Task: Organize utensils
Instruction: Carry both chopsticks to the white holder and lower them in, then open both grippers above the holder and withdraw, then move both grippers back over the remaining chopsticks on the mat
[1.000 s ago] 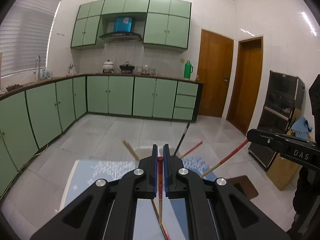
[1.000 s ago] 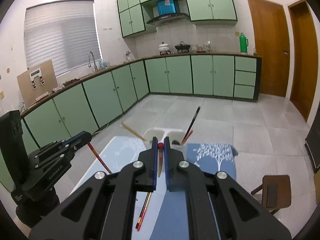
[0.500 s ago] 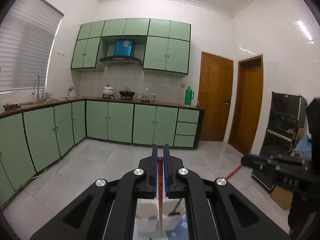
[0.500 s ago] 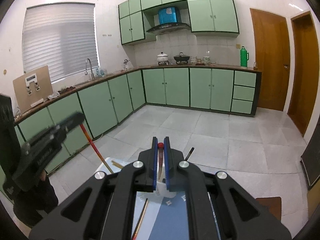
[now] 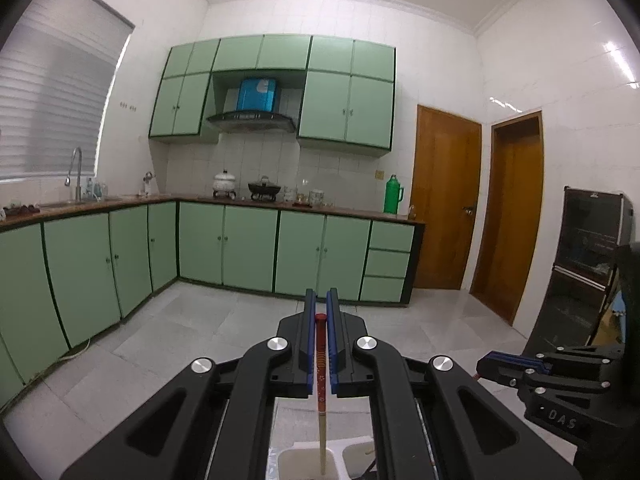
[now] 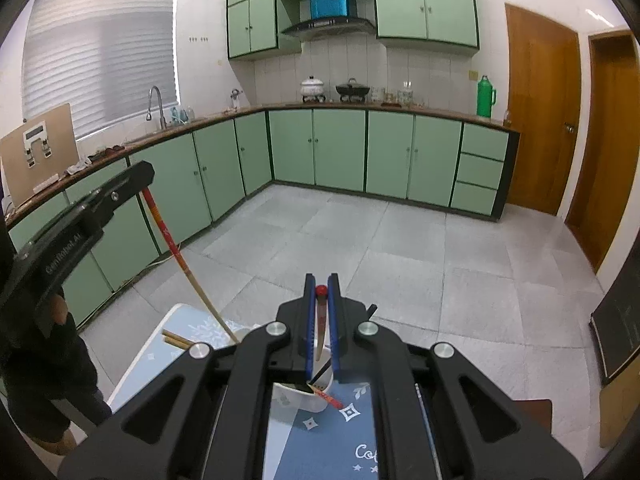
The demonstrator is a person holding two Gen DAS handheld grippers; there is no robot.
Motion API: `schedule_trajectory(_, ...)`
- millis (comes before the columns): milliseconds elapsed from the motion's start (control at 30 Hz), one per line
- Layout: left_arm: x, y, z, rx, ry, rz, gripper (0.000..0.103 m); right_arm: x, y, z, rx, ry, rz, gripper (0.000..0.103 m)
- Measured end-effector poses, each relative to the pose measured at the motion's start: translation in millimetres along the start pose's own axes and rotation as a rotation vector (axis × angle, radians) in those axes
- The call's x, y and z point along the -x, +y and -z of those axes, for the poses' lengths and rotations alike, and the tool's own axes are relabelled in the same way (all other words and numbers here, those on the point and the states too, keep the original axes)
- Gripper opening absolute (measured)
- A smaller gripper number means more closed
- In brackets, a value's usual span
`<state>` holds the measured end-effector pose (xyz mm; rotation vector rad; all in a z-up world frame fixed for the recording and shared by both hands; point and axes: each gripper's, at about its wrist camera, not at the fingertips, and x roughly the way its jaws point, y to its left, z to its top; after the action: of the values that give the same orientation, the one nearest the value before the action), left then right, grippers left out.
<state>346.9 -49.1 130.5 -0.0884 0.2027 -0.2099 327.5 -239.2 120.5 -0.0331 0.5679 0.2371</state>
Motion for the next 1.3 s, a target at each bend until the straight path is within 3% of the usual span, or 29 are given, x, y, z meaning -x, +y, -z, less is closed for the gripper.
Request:
schedule_trajectory(233, -38, 12, 42, 0.001, 0.119, -0.005, 0.005, -35, -1, 17, 0.008, 0.052, -0.01, 0.005)
schedule_trajectory(433, -47, 17, 58, 0.009, 0.183, -0.009, 0.006, -51, 0, 28, 0.004, 0.091, -0.021, 0.006)
schedule_trajectory(467, -44, 18, 58, 0.014, 0.183, -0.009, 0.008, -48, -2, 30, -0.002, 0.086, -0.019, 0.009)
schedule_trajectory(567, -29, 19, 54, 0.011, 0.17, -0.005, 0.038, -33, -1, 30, 0.016, 0.032, 0.016, 0.023)
schedule_trajectory(667, -7, 18, 50, 0.004, 0.148, 0.005, 0.048, -12, -2, 31, 0.033, -0.017, 0.053, 0.027)
schedule_trajectory(767, 22, 19, 51, 0.005, 0.134, 0.017, 0.059, 13, -7, 44, 0.043, -0.057, 0.103, 0.043)
schedule_trajectory(900, 62, 22, 67, 0.02, 0.128, 0.036, 0.072, 42, -12, 75, 0.041, -0.096, 0.149, 0.065)
schedule_trajectory(1033, 92, 28, 98, 0.019, 0.173, 0.016, 0.078, 65, -16, 123, 0.004, -0.101, 0.157, 0.084)
schedule_trajectory(1300, 125, 38, 194, 0.012, 0.386, -0.053, 0.081, 68, -2, 228, -0.12, 0.008, 0.109, 0.089)
